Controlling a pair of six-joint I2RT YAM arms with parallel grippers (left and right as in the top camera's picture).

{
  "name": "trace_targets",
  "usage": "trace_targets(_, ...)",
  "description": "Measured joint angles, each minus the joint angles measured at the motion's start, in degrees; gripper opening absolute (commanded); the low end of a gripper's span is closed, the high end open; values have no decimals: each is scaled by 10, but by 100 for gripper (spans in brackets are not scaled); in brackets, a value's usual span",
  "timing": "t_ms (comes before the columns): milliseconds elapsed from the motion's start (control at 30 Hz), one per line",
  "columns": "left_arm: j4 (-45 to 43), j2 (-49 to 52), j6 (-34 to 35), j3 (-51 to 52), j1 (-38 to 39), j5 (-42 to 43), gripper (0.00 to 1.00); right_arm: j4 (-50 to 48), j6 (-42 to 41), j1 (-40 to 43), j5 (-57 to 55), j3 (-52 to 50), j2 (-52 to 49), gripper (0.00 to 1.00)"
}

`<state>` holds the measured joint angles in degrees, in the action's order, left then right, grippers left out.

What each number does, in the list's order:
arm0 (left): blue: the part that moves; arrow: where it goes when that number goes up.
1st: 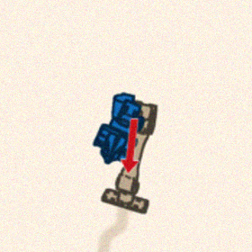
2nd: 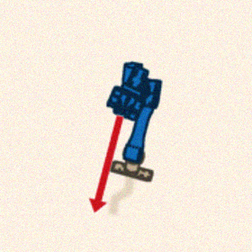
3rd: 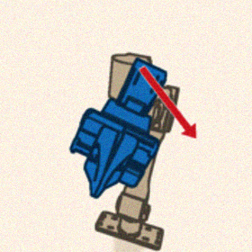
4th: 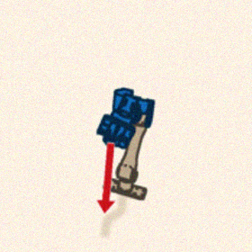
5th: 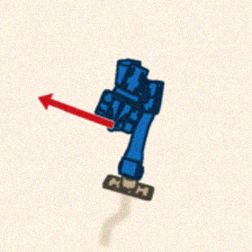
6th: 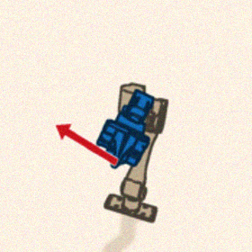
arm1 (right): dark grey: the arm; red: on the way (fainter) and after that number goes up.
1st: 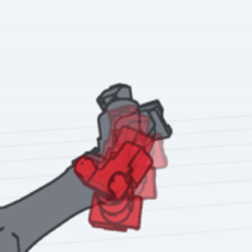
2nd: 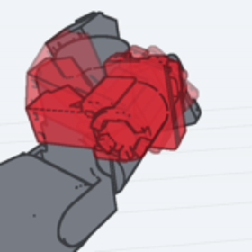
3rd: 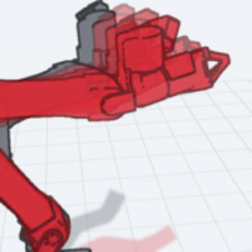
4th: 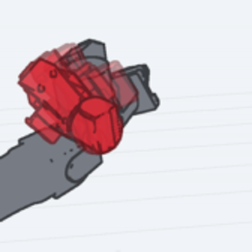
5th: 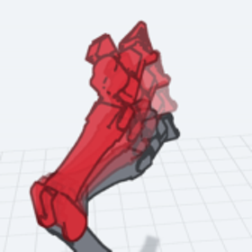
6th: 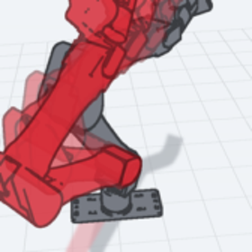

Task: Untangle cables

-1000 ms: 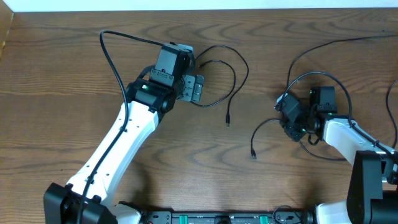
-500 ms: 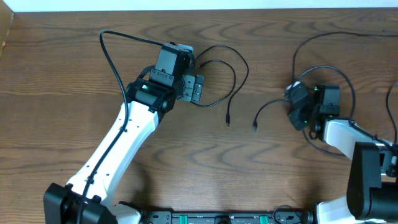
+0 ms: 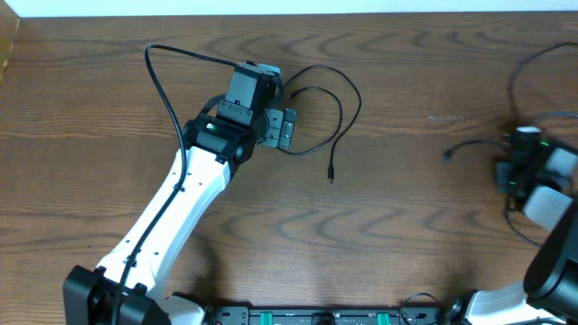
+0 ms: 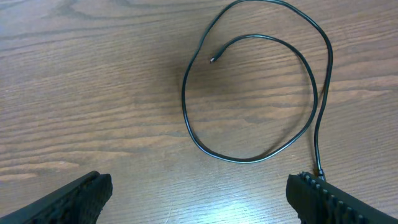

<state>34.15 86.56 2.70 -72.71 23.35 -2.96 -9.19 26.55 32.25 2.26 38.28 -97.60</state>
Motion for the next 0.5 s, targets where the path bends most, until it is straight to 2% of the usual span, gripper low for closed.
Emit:
trace_targets(267, 0, 0, 0, 0, 0, 0, 95, -41, -74, 137, -8, 4, -1, 1)
trace_targets(500, 0, 0, 0, 0, 0, 0, 95, -70, -173, 214, -9, 6, -1, 1)
